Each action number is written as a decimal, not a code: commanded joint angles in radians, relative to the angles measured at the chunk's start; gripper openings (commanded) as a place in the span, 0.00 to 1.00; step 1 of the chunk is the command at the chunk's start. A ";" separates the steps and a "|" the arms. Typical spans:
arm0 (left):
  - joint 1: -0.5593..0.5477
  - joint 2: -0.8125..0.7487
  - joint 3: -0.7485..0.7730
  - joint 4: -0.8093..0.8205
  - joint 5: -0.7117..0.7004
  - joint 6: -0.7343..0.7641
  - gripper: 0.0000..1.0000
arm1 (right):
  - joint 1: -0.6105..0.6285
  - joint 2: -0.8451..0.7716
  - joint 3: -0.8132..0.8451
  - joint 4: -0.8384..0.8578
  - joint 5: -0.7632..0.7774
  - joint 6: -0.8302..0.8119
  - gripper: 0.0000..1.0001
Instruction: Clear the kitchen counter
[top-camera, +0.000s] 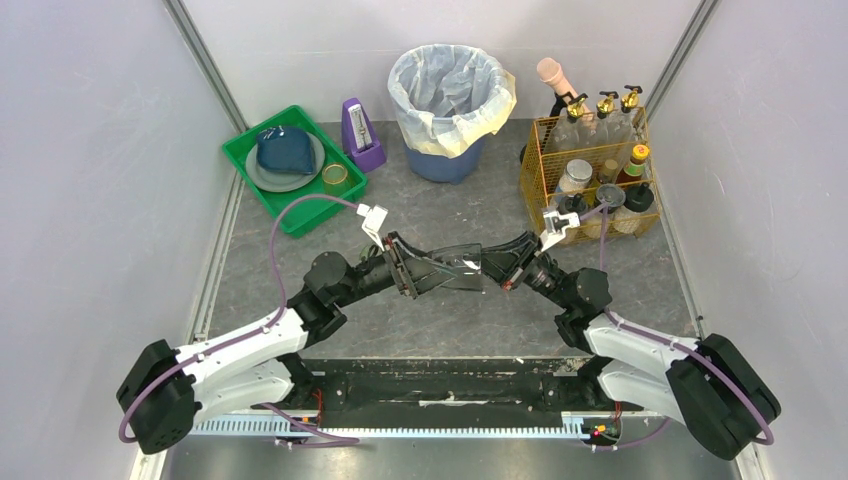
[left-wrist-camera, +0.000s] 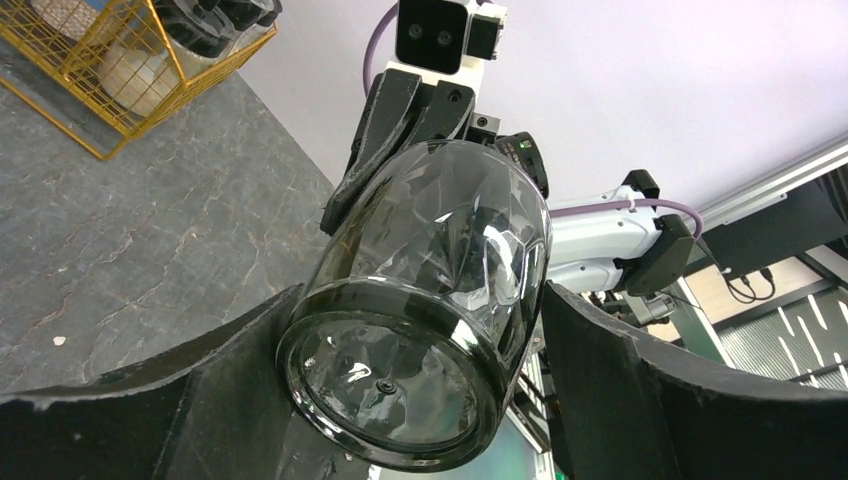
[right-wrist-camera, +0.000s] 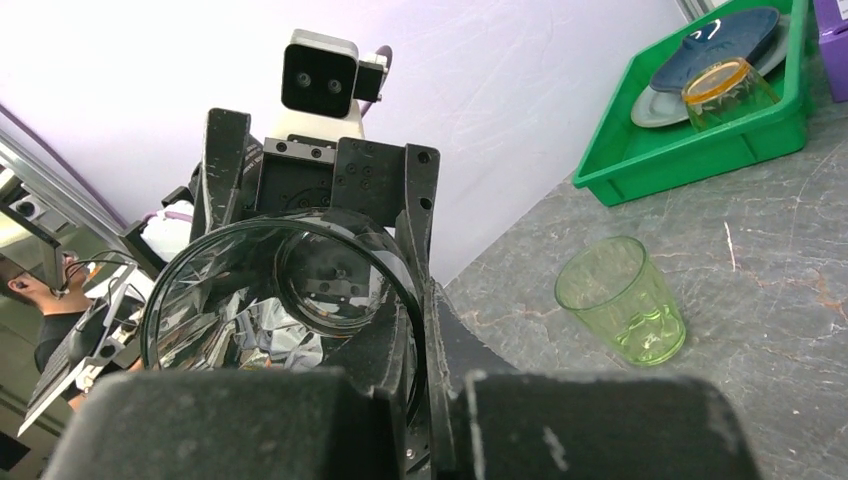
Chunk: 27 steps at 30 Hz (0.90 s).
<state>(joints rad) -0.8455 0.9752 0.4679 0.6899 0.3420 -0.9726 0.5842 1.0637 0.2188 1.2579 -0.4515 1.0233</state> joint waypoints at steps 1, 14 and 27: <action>-0.009 -0.003 0.017 0.063 -0.010 -0.005 0.84 | -0.006 0.010 0.037 0.103 -0.006 0.018 0.00; -0.009 -0.193 0.064 -0.308 -0.241 0.184 0.14 | -0.052 0.019 -0.013 0.101 -0.041 -0.001 0.43; 0.001 -0.199 0.417 -1.081 -0.666 0.443 0.08 | -0.182 -0.004 -0.106 -0.049 -0.045 -0.159 0.94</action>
<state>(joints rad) -0.8562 0.7589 0.7467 -0.1333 -0.1417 -0.6727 0.4191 1.0828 0.1341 1.2675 -0.4984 0.9665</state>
